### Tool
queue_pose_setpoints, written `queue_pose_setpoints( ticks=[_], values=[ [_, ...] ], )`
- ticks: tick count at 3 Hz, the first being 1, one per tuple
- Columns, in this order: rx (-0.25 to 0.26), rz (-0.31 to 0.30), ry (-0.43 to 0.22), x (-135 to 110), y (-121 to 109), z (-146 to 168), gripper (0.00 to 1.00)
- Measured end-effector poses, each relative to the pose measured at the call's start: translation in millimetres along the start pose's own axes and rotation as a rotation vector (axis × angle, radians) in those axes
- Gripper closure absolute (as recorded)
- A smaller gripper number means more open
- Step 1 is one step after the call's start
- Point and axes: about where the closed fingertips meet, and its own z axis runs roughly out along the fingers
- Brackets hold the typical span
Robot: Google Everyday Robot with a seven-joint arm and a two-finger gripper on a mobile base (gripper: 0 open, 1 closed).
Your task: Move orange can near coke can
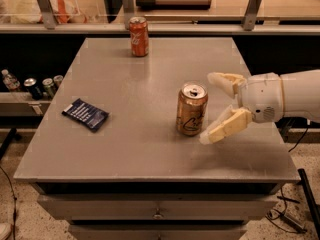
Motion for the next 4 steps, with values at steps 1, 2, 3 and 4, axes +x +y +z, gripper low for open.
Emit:
queue_pose_setpoints(
  ticks=[1,2,3,4],
  values=[
    [-0.014,-0.012,-0.049,-5,0,10,0.00],
    [-0.038,-0.016,-0.098,-8,1,20,0.00],
    [-0.055,-0.019,-0.125,-10,3,27,0.18],
    [-0.072,-0.018,-0.141,-9,4,33,0.42]
  ],
)
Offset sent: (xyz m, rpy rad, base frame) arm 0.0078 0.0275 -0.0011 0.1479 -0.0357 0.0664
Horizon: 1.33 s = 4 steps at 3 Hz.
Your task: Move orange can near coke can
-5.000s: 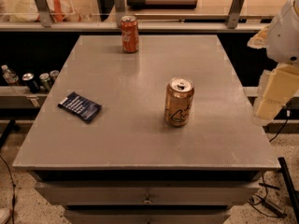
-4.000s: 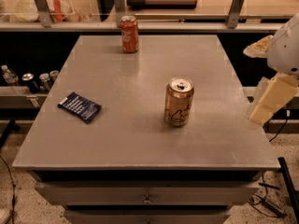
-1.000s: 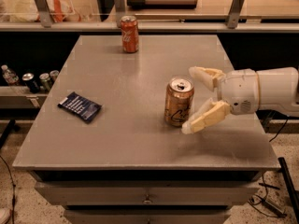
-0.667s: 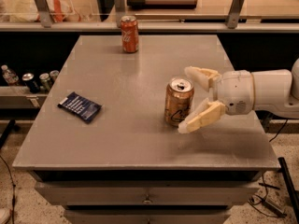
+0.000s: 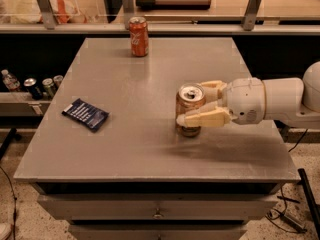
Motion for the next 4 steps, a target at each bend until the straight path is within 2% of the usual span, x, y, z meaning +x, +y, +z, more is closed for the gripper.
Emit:
queue_pose_setpoints(
  ticks=[2,3,4],
  values=[
    [-0.018,-0.001,-0.015,-1,-4,6,0.88],
    [-0.013,-0.031,-0.016,-12,-15,2,1.00],
    [0.002,-0.072,-0.011,-29,-29,-8,1.00]
  ],
)
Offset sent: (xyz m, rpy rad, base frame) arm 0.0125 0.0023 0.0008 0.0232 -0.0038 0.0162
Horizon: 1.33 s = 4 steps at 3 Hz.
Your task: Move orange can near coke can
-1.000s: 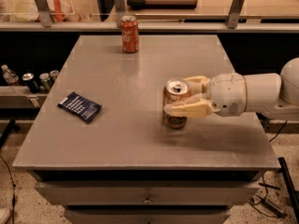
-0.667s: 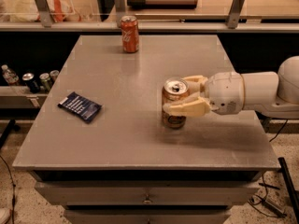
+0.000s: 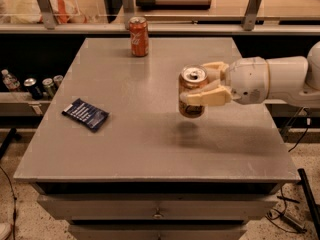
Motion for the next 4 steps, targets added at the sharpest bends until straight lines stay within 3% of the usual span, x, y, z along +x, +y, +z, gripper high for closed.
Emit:
queue_pose_setpoints(
  ticks=[2,4],
  values=[
    [0.004,-0.003,-0.015,-4,0,3,1.00],
    [0.002,-0.022,-0.042,-18,-55,49,1.00]
  ],
)
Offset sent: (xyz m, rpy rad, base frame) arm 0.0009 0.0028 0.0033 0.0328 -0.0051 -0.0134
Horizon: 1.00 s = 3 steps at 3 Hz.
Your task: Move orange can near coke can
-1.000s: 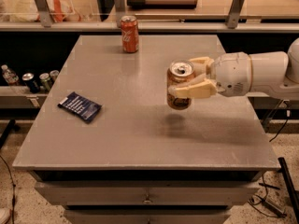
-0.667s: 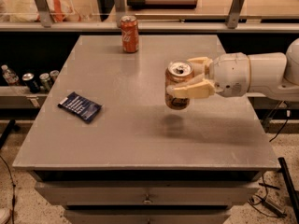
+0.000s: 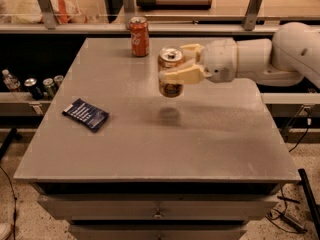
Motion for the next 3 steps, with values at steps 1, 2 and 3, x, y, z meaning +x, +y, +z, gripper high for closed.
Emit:
queue_pose_setpoints(
  ticks=[1,2,3],
  values=[
    [0.009,-0.001,0.007,-7,-31,22,1.00],
    [0.026,0.029,0.024,-4,-64,40,1.00],
    [0.051,0.072,0.024,5,-96,51,1.00]
  ],
)
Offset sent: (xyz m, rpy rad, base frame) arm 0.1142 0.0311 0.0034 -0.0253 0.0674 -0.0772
